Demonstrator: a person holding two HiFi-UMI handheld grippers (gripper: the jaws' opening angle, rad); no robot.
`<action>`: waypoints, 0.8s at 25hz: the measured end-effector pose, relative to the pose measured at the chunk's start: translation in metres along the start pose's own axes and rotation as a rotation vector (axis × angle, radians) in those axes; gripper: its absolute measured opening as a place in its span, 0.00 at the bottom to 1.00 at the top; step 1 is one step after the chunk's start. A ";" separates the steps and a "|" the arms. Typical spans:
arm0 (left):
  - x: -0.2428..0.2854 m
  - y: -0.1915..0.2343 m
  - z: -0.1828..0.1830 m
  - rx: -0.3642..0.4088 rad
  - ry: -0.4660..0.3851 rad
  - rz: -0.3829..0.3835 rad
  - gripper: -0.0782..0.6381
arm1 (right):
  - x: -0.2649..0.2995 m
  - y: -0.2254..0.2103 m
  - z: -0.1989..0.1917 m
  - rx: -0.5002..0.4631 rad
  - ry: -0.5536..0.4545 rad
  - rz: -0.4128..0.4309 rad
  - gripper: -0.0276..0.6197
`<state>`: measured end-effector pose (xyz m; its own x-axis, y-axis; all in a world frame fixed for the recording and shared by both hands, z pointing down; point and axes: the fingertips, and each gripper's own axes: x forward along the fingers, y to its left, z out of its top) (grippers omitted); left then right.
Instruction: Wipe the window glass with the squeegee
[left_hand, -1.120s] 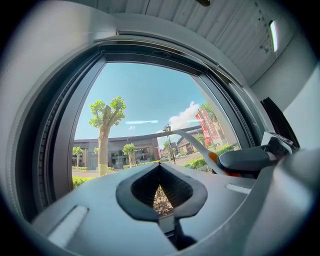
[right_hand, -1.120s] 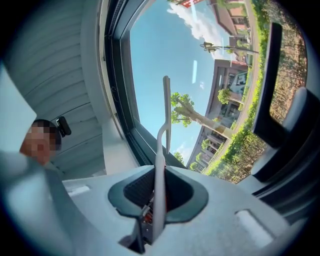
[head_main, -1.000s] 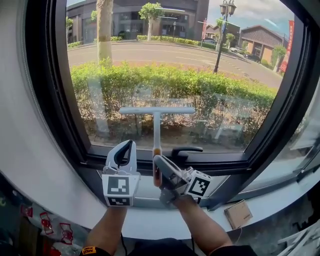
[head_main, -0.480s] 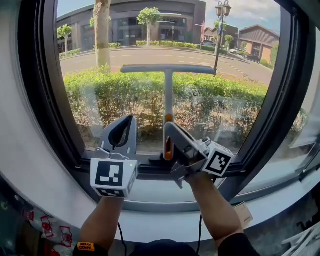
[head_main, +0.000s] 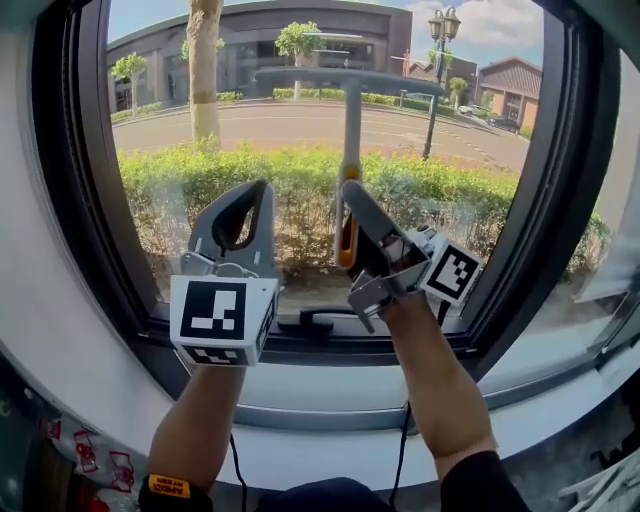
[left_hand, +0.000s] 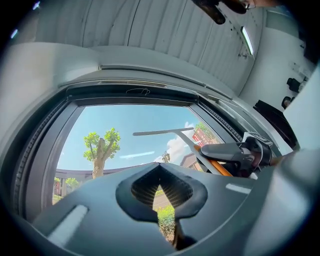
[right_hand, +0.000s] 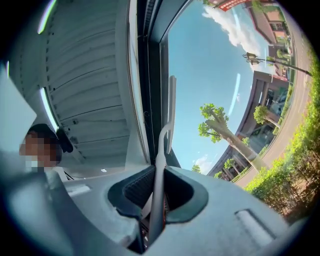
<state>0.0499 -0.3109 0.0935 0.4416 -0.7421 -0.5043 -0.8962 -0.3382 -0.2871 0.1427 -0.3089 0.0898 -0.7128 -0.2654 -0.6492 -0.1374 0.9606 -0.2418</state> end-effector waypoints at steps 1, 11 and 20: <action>0.001 -0.002 0.000 -0.003 0.004 -0.001 0.12 | -0.001 -0.002 0.001 0.007 0.000 -0.003 0.12; 0.003 -0.020 -0.030 -0.016 0.054 -0.010 0.12 | -0.027 -0.017 -0.013 0.064 0.004 -0.033 0.12; -0.015 -0.045 -0.094 -0.078 0.165 -0.043 0.13 | -0.079 -0.028 -0.069 0.162 0.005 -0.096 0.12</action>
<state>0.0790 -0.3387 0.1906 0.4728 -0.8082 -0.3510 -0.8798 -0.4114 -0.2381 0.1554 -0.3090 0.1970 -0.7054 -0.3542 -0.6139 -0.0929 0.9049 -0.4154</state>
